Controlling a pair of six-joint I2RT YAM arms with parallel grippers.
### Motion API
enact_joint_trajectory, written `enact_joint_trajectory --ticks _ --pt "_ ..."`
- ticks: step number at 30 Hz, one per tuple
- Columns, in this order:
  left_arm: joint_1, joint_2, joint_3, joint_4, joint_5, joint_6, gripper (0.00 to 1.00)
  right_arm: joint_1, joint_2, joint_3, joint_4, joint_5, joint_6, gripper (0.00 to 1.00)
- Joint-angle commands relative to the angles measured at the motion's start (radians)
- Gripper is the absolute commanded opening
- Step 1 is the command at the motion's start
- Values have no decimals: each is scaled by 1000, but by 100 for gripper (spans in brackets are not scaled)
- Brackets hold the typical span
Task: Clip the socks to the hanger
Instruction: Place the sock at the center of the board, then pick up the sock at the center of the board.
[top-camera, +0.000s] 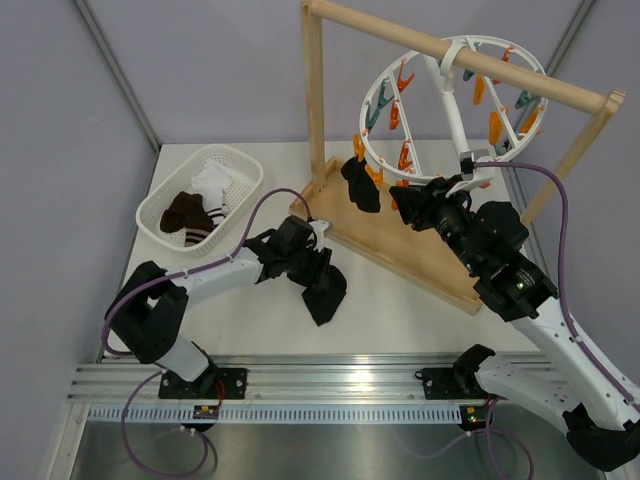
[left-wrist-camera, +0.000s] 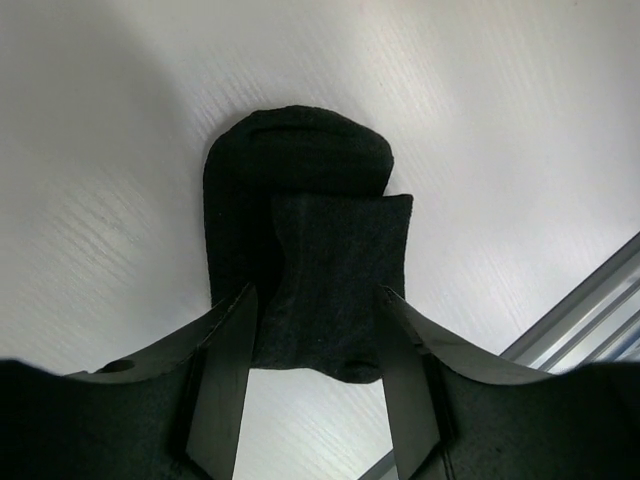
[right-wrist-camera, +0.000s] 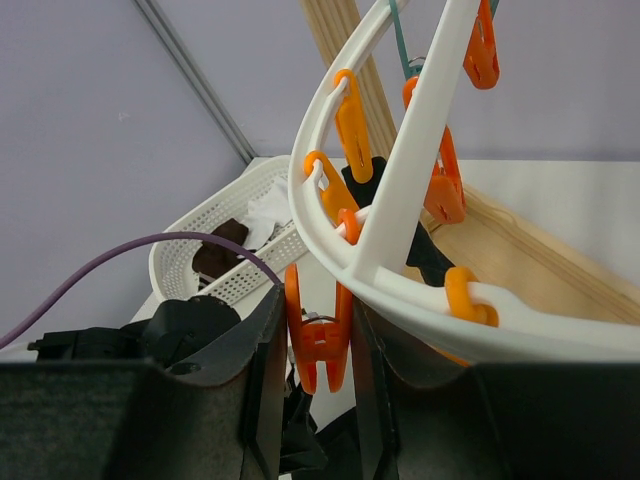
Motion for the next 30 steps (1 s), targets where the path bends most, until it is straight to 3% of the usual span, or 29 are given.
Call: enact_joint_trajectory --ticks 1,14,24,28,30 --pt "-2 45 17 0 -8 28 52 14 4 -24 -122 -59 15 0" --pt "-16 79 14 3 9 28 39 14 7 -29 -123 -61 15 0" --pt "-65 82 -15 17 24 -4 37 14 12 -37 -111 -67 22 0" --pt "-65 72 -15 5 1 4 29 14 10 -35 -109 -65 21 0" --pt "-66 60 -12 6 1 7 18 14 11 -38 -108 -65 24 0"
